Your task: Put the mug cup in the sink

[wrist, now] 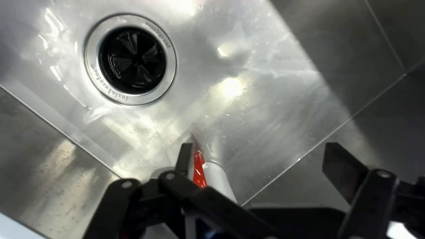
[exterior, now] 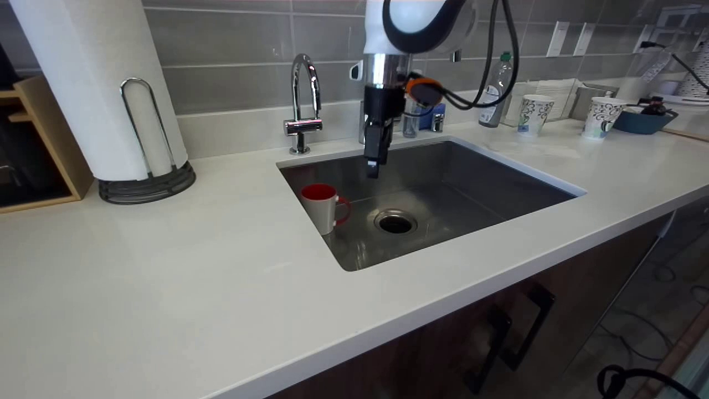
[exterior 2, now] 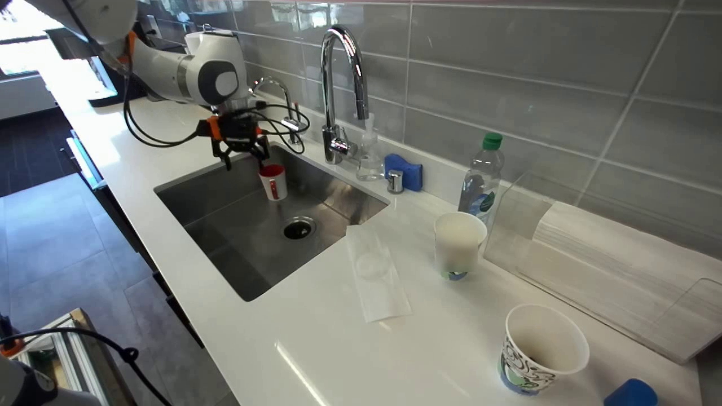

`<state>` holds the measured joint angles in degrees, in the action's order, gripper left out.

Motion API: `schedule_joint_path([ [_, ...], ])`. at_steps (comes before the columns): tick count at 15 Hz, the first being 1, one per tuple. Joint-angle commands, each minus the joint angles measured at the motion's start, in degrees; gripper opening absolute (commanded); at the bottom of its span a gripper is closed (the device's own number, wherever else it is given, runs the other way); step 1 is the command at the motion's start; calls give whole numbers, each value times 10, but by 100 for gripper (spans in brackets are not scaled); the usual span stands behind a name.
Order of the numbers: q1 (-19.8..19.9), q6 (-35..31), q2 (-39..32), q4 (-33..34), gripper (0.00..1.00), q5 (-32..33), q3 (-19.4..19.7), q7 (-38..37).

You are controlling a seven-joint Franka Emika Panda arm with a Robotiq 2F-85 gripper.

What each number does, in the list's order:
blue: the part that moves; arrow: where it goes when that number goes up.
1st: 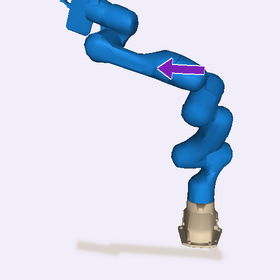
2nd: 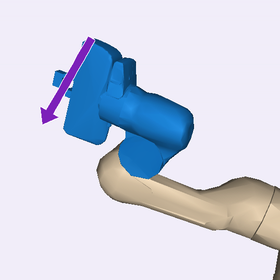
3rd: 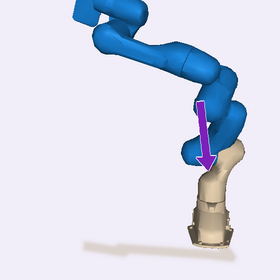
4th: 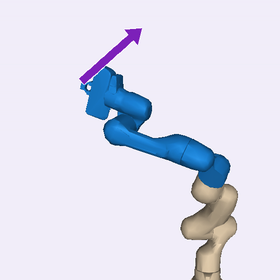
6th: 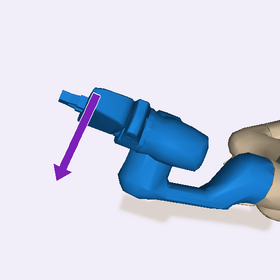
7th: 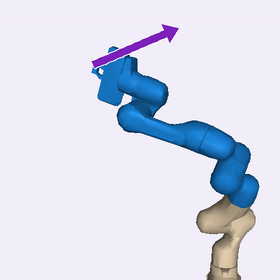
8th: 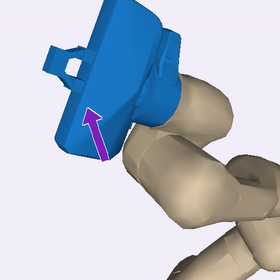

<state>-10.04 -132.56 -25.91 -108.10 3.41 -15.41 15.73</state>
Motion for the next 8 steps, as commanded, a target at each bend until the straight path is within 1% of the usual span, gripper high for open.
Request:
schedule_joint_path([
  [1, 5, 37, 109, -54, 100, -68, 0, -67],
  [3, 0, 61, 141, -48, 100, -98, 4, -104],
  [5, -7, 73, 168, -43, 100, -111, 6, -132],
  [8, -19, 83, 198, -40, 100, -111, 6, -178],
])
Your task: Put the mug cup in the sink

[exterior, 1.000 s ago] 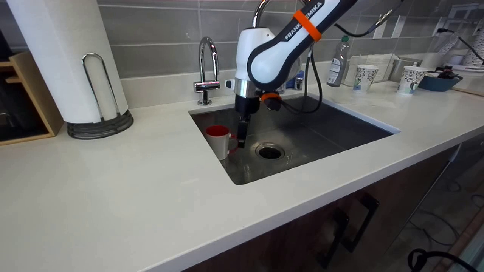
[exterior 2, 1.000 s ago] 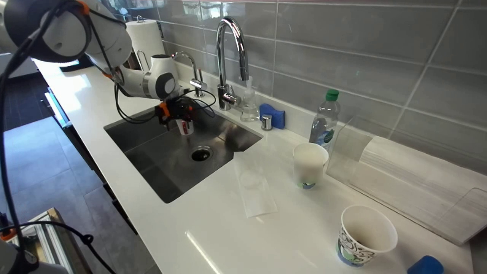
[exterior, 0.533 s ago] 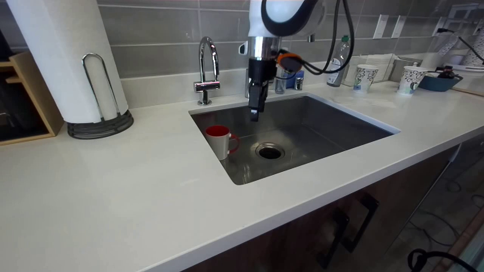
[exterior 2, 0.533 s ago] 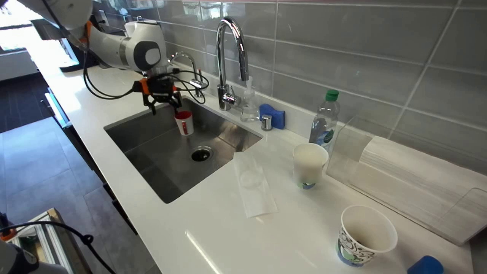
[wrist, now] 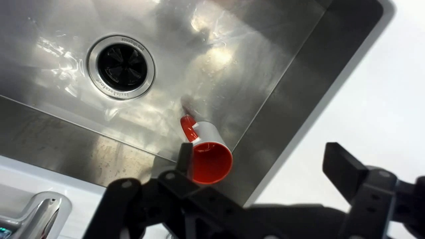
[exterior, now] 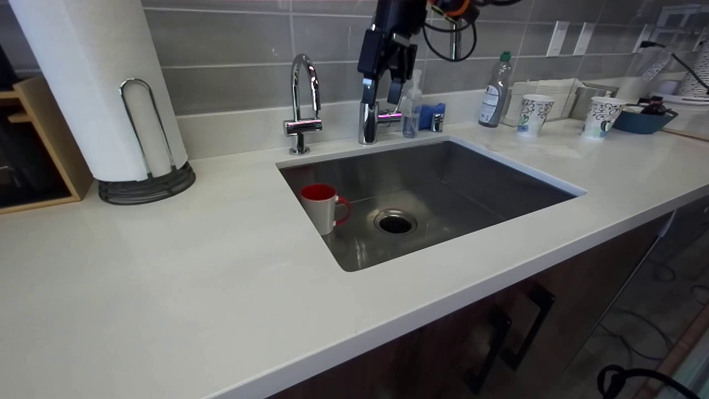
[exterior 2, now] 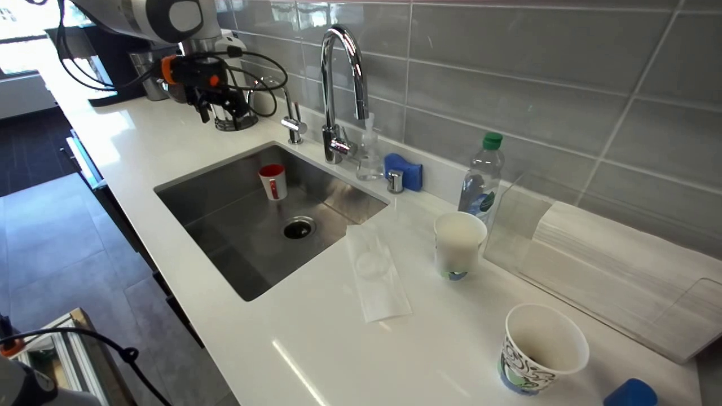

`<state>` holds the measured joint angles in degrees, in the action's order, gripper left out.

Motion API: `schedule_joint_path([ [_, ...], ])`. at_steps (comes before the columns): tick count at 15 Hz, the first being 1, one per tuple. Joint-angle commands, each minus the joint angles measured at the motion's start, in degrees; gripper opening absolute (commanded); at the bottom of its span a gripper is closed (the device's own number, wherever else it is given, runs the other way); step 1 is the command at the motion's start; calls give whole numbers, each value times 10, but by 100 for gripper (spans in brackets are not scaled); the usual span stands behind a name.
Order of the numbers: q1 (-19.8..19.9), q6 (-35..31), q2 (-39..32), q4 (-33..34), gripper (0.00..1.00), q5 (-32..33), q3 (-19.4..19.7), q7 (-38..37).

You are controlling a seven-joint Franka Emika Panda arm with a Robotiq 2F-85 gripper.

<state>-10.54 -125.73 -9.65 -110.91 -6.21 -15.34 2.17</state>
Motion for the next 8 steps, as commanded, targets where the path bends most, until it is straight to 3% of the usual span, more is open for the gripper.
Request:
schedule_joint_path([
  [1, -18, 16, 41, -12, 100, -12, 5, -53],
  [8, -21, 8, 26, 2, 100, -1, 10, -41],
])
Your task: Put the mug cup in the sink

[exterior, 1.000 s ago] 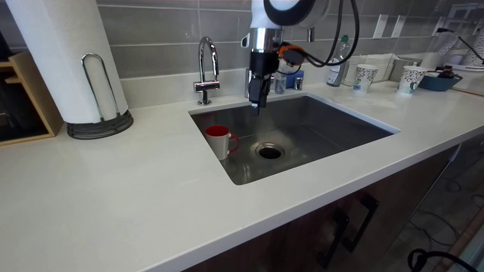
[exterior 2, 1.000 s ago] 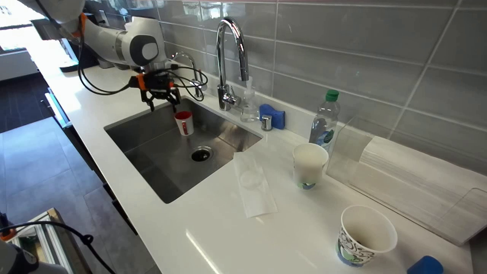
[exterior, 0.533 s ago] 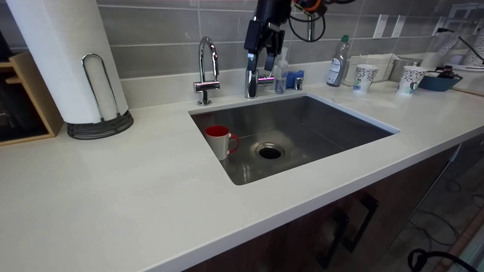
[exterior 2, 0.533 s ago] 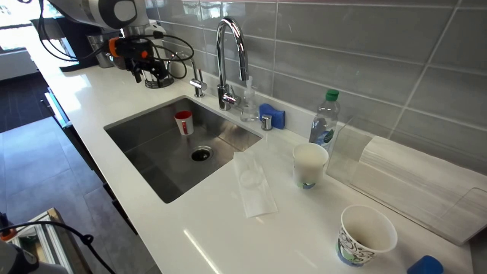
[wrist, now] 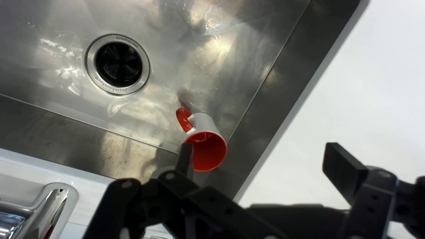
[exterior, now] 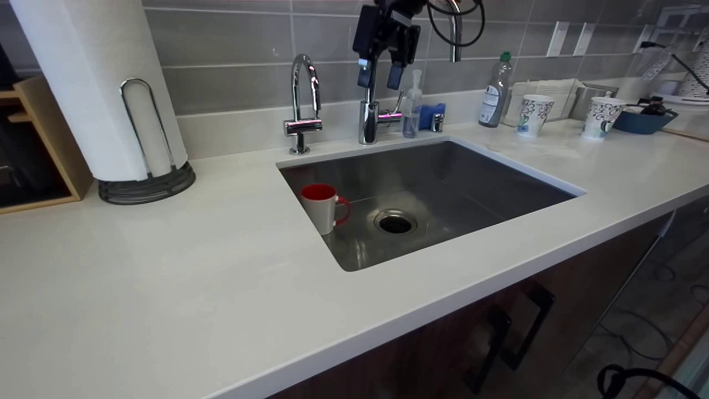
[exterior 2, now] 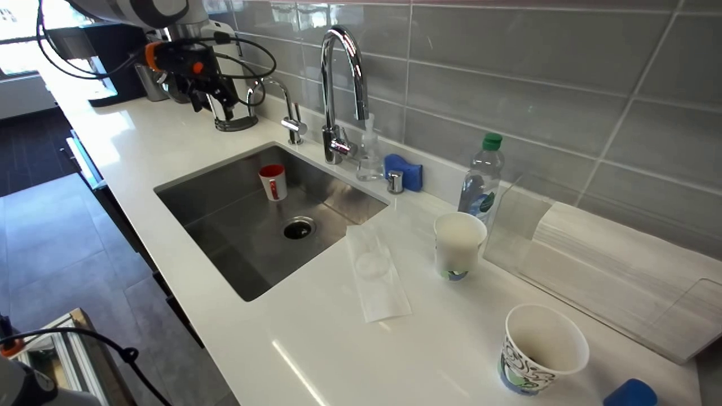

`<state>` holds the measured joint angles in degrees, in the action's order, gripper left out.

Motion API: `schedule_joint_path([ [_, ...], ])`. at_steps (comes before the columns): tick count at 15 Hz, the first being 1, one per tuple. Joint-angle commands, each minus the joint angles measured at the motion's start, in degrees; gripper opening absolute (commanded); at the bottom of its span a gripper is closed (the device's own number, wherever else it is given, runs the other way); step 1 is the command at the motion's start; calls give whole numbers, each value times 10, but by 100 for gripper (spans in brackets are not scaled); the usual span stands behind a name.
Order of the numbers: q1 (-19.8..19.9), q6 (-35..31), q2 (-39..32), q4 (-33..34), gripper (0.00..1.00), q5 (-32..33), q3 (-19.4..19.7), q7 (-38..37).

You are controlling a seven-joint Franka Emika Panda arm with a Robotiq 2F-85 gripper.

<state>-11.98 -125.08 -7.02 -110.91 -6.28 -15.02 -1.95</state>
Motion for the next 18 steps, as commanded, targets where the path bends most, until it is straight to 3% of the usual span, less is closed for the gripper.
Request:
schedule_joint_path([
  [1, -6, 2, -1, 2, 100, -1, 7, 0],
  [5, -6, 2, -1, 2, 100, -1, 7, 0],
  [12, -12, -121, 20, -23, 100, 36, 27, -143],
  [18, -12, -151, 35, -29, 100, 91, 32, -213],
])
